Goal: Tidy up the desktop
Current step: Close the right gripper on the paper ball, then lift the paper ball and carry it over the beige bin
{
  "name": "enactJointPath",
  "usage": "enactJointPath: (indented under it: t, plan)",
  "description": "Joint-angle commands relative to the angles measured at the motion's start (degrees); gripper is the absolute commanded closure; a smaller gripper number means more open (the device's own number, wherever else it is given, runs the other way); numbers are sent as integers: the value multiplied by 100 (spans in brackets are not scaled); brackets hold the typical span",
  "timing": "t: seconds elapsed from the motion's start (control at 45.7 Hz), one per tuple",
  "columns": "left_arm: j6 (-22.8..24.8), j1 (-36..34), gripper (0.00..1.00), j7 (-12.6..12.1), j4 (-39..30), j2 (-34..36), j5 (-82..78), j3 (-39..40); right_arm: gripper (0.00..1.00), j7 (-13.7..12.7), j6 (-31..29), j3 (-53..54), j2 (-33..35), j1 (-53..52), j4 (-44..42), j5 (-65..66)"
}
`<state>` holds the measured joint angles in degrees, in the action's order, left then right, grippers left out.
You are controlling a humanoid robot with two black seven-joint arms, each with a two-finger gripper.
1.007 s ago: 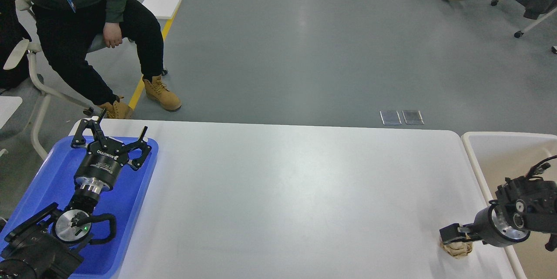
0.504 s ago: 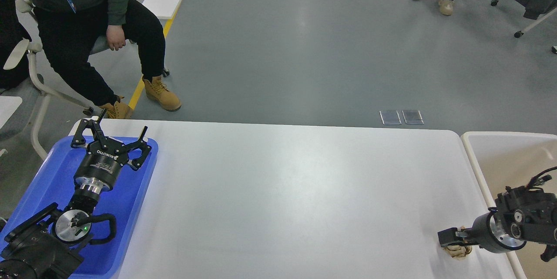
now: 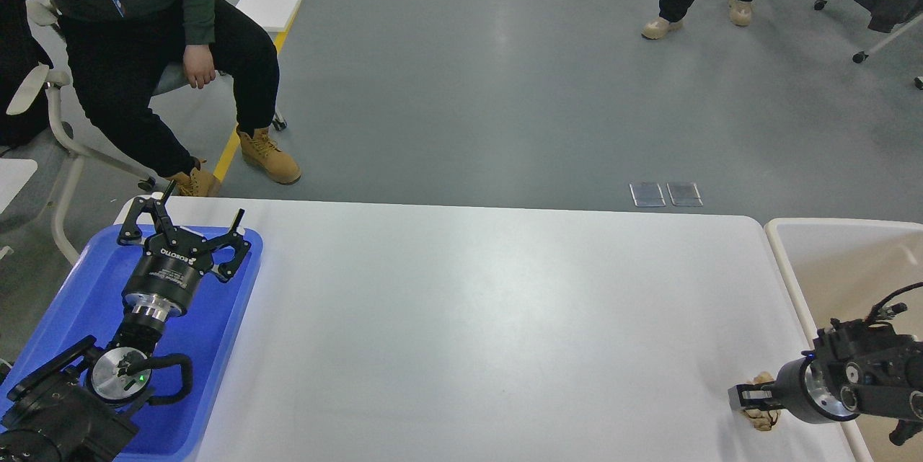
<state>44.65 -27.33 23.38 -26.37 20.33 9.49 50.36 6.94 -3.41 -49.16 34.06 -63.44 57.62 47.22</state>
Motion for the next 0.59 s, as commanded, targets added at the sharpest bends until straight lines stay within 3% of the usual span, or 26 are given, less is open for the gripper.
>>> enactJointPath:
  t: [0.0,0.263,0.569]
  plan:
    - [0,0,1,0,-8,-2,0,0,100,53,-19,-199,13,-291,47,59]
    - [0,0,1,0,-8,-2,0,0,100,255,-90,-674,224,-1056,407,50]
    - [0,0,1,0,-8,-2,0,0,100,343,-485,-1535,655,-3014,1716,42]
